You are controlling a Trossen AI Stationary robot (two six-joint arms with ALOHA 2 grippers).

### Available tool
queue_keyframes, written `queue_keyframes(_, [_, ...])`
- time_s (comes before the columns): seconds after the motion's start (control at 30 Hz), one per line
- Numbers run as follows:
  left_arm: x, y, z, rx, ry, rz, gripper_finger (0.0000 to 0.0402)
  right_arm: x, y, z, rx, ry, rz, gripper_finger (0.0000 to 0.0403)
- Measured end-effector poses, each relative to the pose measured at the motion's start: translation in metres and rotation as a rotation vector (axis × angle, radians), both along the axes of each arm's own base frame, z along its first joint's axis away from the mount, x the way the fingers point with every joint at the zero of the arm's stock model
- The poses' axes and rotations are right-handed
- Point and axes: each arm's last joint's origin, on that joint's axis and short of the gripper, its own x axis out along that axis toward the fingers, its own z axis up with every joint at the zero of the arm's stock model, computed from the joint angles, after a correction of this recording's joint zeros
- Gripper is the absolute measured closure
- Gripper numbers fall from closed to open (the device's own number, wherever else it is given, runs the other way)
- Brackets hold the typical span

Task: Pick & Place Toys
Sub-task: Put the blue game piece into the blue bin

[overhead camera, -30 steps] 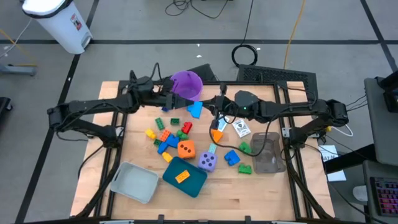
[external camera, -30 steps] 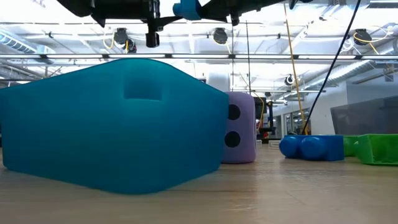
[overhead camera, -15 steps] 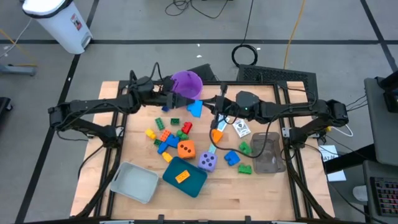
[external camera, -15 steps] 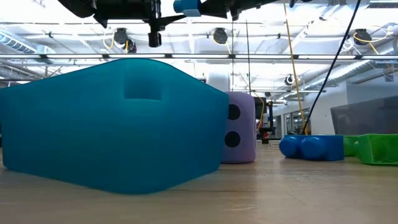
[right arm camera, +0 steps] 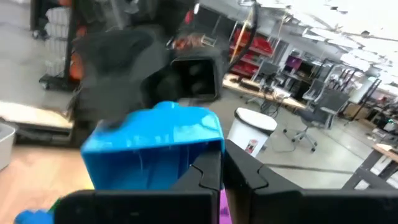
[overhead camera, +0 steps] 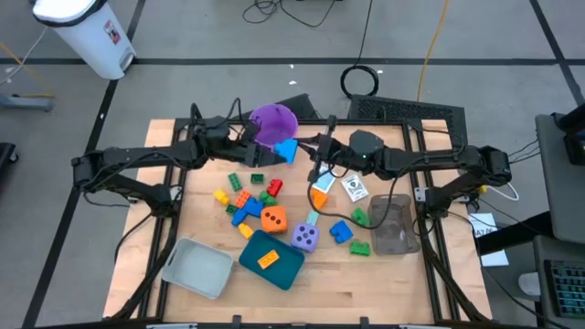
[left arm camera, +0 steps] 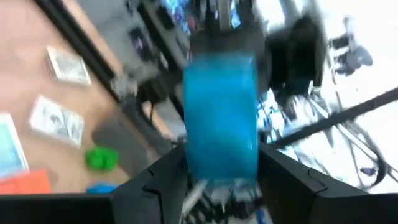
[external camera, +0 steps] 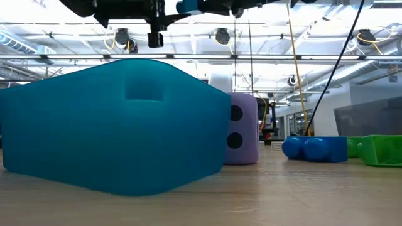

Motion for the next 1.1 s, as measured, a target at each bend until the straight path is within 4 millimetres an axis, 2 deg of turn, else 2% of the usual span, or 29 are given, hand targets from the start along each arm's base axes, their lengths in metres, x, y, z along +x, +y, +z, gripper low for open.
queue_keyframes(1.1, [-0.0003, 0.0018, 0.0045, 0.060, -0.055, 0.025, 0.0215, 0.0001, 0.0017, -0.0018, 0.010, 0.021, 0.033, 0.0403])
